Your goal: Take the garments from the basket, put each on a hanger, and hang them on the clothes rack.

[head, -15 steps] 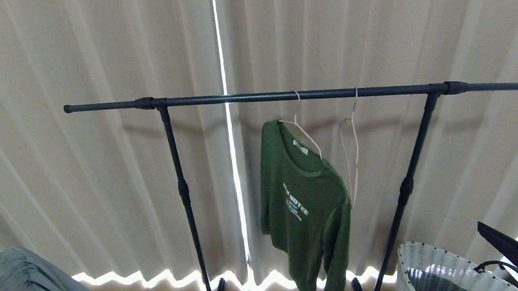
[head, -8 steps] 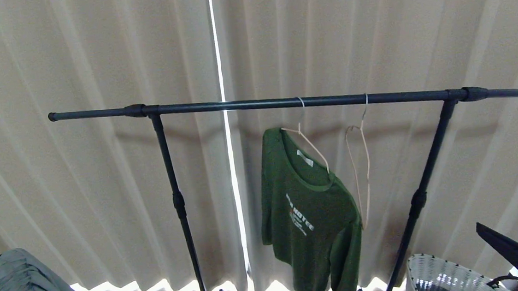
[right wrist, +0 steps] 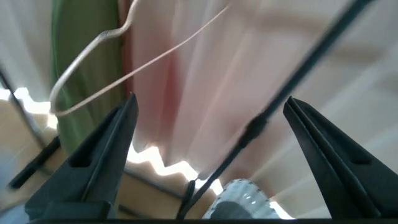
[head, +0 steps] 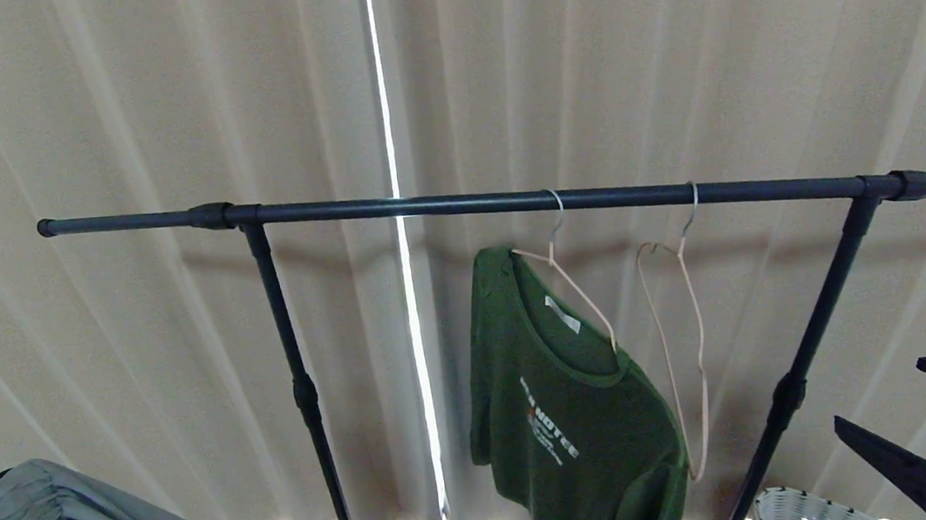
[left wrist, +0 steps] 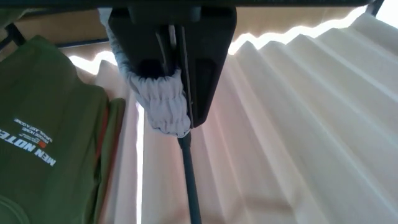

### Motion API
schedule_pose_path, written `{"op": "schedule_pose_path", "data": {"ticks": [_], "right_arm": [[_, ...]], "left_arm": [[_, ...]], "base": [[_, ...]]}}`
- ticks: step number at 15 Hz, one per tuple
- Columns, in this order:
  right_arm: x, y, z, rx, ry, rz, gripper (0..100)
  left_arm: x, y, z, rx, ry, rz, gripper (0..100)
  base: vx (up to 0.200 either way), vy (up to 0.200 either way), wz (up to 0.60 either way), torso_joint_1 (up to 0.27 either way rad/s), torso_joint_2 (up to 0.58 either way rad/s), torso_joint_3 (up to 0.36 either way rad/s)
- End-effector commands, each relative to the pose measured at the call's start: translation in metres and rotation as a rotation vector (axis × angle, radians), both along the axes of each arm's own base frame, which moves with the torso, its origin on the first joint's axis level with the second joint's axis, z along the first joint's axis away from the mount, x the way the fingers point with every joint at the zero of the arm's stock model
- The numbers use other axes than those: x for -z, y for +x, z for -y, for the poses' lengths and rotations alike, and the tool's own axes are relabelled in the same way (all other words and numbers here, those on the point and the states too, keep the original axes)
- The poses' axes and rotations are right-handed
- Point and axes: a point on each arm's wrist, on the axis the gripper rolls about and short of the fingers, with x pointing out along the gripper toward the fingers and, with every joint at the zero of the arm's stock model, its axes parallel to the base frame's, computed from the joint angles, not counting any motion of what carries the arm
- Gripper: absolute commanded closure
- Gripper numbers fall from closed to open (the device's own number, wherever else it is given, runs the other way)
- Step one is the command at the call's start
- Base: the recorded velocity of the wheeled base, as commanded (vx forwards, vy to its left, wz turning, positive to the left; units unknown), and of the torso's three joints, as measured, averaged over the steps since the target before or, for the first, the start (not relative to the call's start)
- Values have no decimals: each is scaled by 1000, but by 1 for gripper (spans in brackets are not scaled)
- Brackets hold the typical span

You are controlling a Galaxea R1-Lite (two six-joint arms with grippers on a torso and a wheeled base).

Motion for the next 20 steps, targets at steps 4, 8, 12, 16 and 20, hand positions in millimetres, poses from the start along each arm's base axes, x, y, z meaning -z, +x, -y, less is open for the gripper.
{"op": "schedule_pose_path", "data": {"ticks": [4,8,12,16,20], "right_arm": [[-6,22,-26,-156,56,-75,0],[-6,66,-46,-108,10,-151,0],[-18,104,-73,-37,-1,-176,0],[-15,131,-82,73,-44,-227,0],[-6,130,-77,163,-50,-271,0]], "left_arm": [[3,-4,1,17,1,9,100],[2,-8,2,35,-2,33,100],[1,-8,2,36,-2,36,100],[2,-8,2,53,-7,31,100],[2,-8,3,72,-11,28,100]], "base": [[0,0,0,0,0,0],[0,0,0,0,0,0],[0,0,0,0,0,0],[0,0,0,0,0,0],[0,0,0,0,0,0]]}}
